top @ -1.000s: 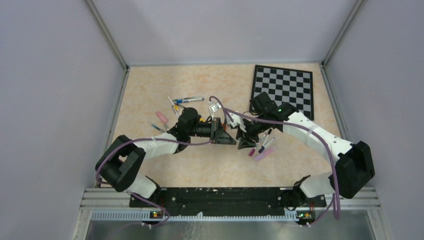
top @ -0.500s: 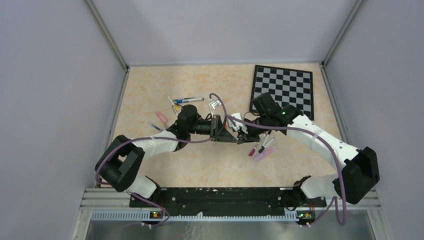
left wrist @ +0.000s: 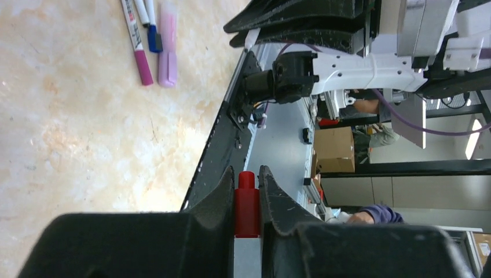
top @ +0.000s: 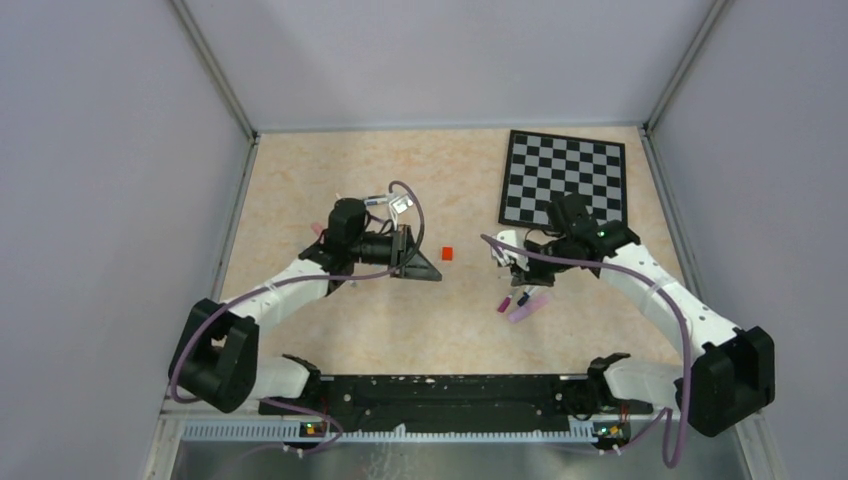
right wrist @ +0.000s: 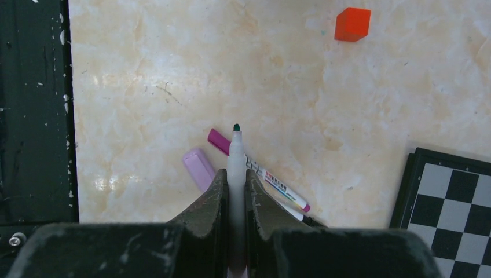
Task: Open the pen caps
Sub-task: Open the pen cap from the pen, then place the pen cap at the center of the board, then place the pen at the center of the board.
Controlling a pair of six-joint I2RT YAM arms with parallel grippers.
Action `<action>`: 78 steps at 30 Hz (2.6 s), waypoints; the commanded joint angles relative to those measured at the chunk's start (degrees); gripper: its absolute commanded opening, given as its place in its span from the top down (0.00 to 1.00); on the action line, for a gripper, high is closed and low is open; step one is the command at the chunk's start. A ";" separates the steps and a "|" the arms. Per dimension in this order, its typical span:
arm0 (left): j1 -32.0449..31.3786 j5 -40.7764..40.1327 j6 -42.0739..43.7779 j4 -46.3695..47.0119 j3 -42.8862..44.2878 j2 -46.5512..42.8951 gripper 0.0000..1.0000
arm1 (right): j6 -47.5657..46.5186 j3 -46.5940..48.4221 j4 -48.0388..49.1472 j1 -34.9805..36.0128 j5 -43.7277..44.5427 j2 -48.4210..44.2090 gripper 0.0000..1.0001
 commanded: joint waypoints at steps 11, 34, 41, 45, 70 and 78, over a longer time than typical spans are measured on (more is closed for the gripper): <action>0.07 -32.15 -3.11 -2.91 -16.49 -16.15 1.00 | 56.84 -8.84 40.78 -0.51 16.36 9.13 1.00; 0.05 -70.07 -4.74 -25.93 -10.58 -4.78 0.90 | 71.84 -4.39 44.98 -0.51 33.41 28.75 0.87; 0.08 -70.80 -4.28 -27.70 -9.89 -2.29 0.78 | 71.73 -3.72 43.77 -0.54 33.05 30.21 0.73; 0.06 -70.44 -4.16 -27.98 -9.59 -1.90 0.75 | 71.60 -3.67 43.60 -0.49 32.69 30.34 0.71; 0.05 -70.89 -2.08 -31.58 -7.43 -3.03 0.58 | 68.38 -2.21 40.76 -0.53 29.52 27.14 0.67; 0.05 -72.11 0.80 -33.31 -5.04 -6.62 0.55 | 66.03 -2.18 40.63 -0.48 28.13 24.53 0.65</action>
